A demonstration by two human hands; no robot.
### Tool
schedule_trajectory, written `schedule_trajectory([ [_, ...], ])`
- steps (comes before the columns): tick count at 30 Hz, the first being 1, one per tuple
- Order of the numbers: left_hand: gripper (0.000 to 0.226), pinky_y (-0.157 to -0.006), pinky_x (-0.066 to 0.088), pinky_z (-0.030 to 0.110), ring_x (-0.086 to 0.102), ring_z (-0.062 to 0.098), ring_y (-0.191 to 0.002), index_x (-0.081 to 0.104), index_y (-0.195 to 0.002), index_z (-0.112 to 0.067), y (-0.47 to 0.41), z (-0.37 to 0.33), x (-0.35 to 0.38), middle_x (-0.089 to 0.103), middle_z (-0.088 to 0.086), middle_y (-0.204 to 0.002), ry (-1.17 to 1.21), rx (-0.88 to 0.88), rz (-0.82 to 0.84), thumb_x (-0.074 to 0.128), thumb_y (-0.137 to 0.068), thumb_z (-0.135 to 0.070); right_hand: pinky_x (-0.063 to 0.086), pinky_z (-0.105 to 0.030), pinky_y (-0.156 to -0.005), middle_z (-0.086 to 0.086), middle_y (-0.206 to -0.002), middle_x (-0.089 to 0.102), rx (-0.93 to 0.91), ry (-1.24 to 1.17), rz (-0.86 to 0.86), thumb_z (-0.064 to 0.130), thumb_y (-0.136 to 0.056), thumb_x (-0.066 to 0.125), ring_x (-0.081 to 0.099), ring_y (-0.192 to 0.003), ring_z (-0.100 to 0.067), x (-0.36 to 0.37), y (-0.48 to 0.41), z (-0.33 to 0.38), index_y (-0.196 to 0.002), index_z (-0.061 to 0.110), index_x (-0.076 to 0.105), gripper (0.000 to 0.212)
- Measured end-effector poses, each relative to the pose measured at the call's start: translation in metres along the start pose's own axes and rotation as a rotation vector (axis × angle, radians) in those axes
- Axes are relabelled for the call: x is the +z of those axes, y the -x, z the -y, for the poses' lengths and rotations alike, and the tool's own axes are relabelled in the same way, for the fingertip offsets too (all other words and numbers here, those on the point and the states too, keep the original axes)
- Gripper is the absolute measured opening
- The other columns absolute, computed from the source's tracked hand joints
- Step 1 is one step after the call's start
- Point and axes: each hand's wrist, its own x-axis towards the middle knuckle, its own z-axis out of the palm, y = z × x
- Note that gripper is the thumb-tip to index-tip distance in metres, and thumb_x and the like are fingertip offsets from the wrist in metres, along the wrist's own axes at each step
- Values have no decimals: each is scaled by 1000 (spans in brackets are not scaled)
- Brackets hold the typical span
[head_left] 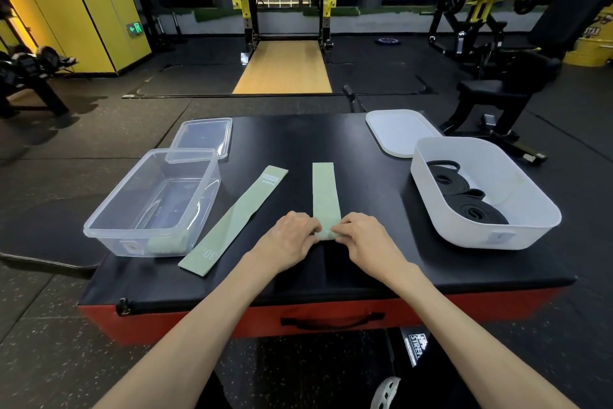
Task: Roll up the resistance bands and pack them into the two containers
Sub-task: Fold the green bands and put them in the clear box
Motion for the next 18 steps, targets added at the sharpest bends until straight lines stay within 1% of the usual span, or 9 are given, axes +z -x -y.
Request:
schedule_trajectory([
  [5,21,-87,38,24,55,20,-97,65,-110,-12,7,-2,-2,64,4,-100,73,7,-9,55,-94,-22,48,-34,-72,-7,-89,65,-44,-3,-20,3,-84,65,60,-84,-28,0,13,2,-90,4,74,10],
  [7,21,-86,36,19,55,17,-94,66,-109,-11,12,-5,-4,65,3,-98,102,28,-21,57,-93,-22,49,-31,-69,-5,-85,65,-59,-16,-34,2,-81,69,60,-79,-26,0,19,3,-89,5,74,11],
  [10,18,-79,34,13,51,9,-82,68,-104,-12,17,-9,-7,67,0,-94,136,47,-20,59,-93,-23,44,-26,-69,-4,-85,65,-57,-42,-33,2,-80,70,60,-78,-24,-1,26,5,-91,8,75,14],
  [12,16,-76,39,15,51,5,-77,69,-100,-14,19,-10,-9,68,-2,-90,175,34,-4,61,-91,-23,43,-25,-70,-4,-87,65,-52,-50,-23,3,-82,68,60,-79,-25,-3,28,6,-94,8,75,15],
  [14,14,-76,45,18,55,6,-75,70,-98,-14,21,-11,-10,68,-3,-87,215,17,1,63,-89,-23,43,-25,-73,-4,-90,65,-37,-51,-7,6,-84,66,60,-83,-24,-5,28,7,-97,9,75,16],
  [18,9,-76,49,20,60,9,-77,67,-93,-16,22,-13,-11,65,-7,-81,281,-44,-21,67,-87,-22,43,-25,-72,-3,-91,60,-35,-44,-31,8,-85,67,56,-87,-22,-5,27,9,-101,10,74,18],
])
